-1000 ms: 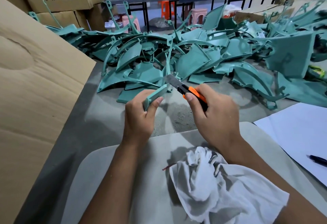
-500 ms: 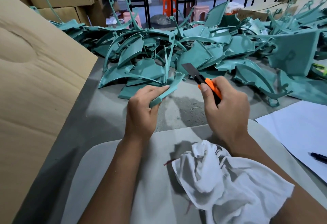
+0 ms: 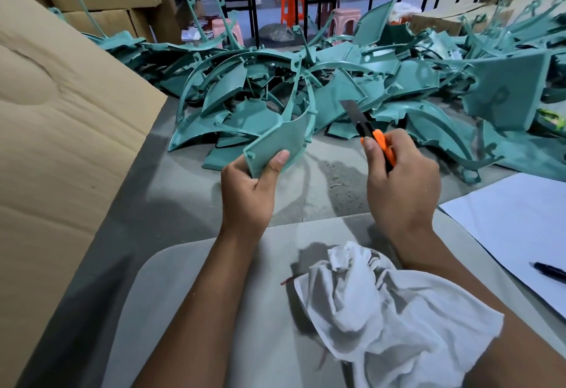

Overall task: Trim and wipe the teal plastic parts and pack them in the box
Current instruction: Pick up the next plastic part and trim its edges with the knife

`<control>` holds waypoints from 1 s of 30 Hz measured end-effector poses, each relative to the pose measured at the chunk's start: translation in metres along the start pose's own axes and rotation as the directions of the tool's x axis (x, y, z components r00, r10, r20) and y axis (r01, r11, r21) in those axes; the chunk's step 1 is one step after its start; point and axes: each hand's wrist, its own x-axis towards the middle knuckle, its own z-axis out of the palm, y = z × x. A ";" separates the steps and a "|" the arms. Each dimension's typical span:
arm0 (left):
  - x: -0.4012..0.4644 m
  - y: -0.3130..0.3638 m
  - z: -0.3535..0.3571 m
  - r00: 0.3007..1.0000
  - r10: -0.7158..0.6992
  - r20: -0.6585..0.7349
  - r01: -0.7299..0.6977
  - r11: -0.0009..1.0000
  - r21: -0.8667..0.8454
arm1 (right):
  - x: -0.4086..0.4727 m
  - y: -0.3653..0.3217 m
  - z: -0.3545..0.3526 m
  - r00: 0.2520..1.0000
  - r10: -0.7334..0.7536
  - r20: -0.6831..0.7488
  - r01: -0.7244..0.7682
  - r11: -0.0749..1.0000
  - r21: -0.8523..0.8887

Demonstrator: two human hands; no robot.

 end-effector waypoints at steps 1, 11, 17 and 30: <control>0.000 -0.001 0.000 1.000 -0.015 -0.005 0.015 1.000 -0.003 | 0.000 -0.001 0.000 1.000 -0.011 -0.020 0.012 0.999 0.039; -0.004 -0.006 0.001 0.992 -0.013 0.128 -0.004 0.992 0.130 | -0.008 -0.011 0.008 0.997 -0.071 -0.004 0.071 0.997 -0.026; -0.004 0.005 0.005 0.992 0.000 0.128 0.003 1.000 -0.024 | 0.003 0.006 0.002 0.996 0.058 -0.068 -0.059 0.998 -0.006; -0.001 0.003 0.000 0.991 -0.006 0.131 -0.012 0.991 0.133 | -0.005 -0.008 0.001 0.991 -0.131 -0.006 0.131 0.991 -0.014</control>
